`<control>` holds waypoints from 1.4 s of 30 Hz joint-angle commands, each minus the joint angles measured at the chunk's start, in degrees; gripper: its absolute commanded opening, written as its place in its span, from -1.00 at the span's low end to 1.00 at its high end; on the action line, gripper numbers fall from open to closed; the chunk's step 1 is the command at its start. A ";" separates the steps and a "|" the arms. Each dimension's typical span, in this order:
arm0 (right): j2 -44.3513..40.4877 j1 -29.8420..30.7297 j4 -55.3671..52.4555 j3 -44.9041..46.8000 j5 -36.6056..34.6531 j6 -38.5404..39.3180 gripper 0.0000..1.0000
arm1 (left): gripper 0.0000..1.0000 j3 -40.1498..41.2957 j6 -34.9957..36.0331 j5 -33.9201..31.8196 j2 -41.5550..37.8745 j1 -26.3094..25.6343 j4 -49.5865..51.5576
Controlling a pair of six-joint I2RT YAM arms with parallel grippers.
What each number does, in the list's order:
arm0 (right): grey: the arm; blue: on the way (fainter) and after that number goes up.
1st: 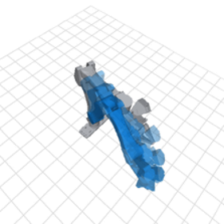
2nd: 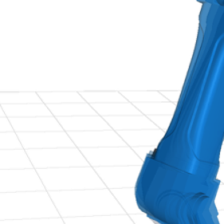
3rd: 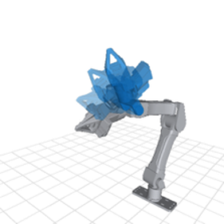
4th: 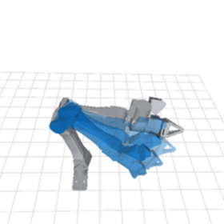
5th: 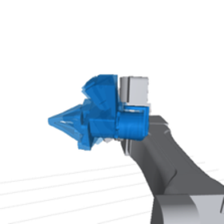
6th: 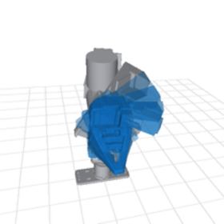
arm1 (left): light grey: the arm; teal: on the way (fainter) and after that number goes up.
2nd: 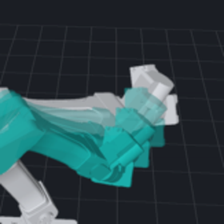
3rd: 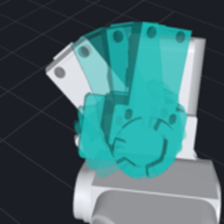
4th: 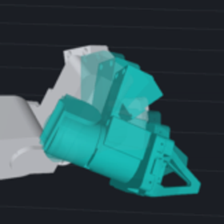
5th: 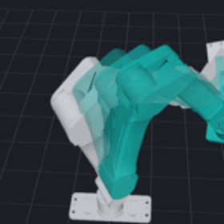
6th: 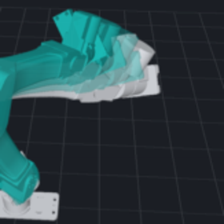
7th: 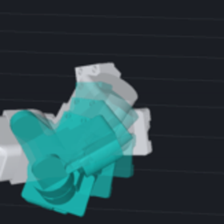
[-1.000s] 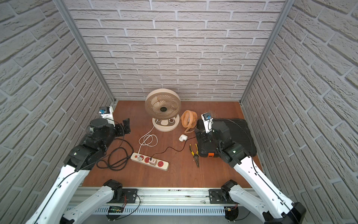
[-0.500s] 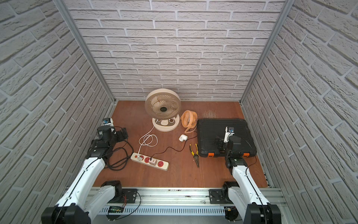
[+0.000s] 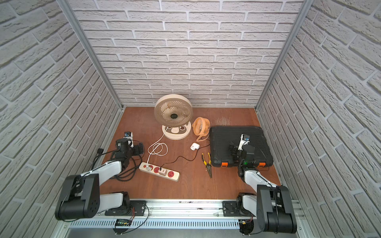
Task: Plug the desk fan into the power strip
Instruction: Reset both arms
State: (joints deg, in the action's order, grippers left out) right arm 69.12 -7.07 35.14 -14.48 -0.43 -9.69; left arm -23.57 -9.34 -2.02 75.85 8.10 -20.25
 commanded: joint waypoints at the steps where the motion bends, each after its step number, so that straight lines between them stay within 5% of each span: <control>1: 4.09 0.52 11.31 -0.62 1.20 -0.48 0.98 | 0.97 -2.87 1.18 3.15 3.33 0.39 -10.05; 6: 5.36 0.74 7.38 -3.53 -0.66 -0.26 0.98 | 0.96 -4.05 4.14 3.23 6.67 0.43 -13.88; 12: 15.46 1.06 22.87 -2.51 1.35 3.81 0.98 | 0.97 -1.23 5.04 2.51 8.29 -0.09 -21.13; 18: 20.83 3.56 24.88 -4.41 4.57 7.91 0.98 | 0.97 2.95 5.72 1.58 8.12 -0.92 -28.56; 24: 20.31 4.98 18.05 -7.62 3.54 9.68 0.98 | 0.97 4.36 9.89 3.70 12.42 -3.64 -35.36; 42: 20.06 5.39 14.40 -9.10 2.45 9.69 0.98 | 0.97 1.25 9.66 6.27 12.99 -2.65 -29.81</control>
State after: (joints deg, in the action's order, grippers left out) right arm 88.86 -2.09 48.99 -23.46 2.39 -0.60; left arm -21.28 -0.03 3.46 88.77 5.08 -48.75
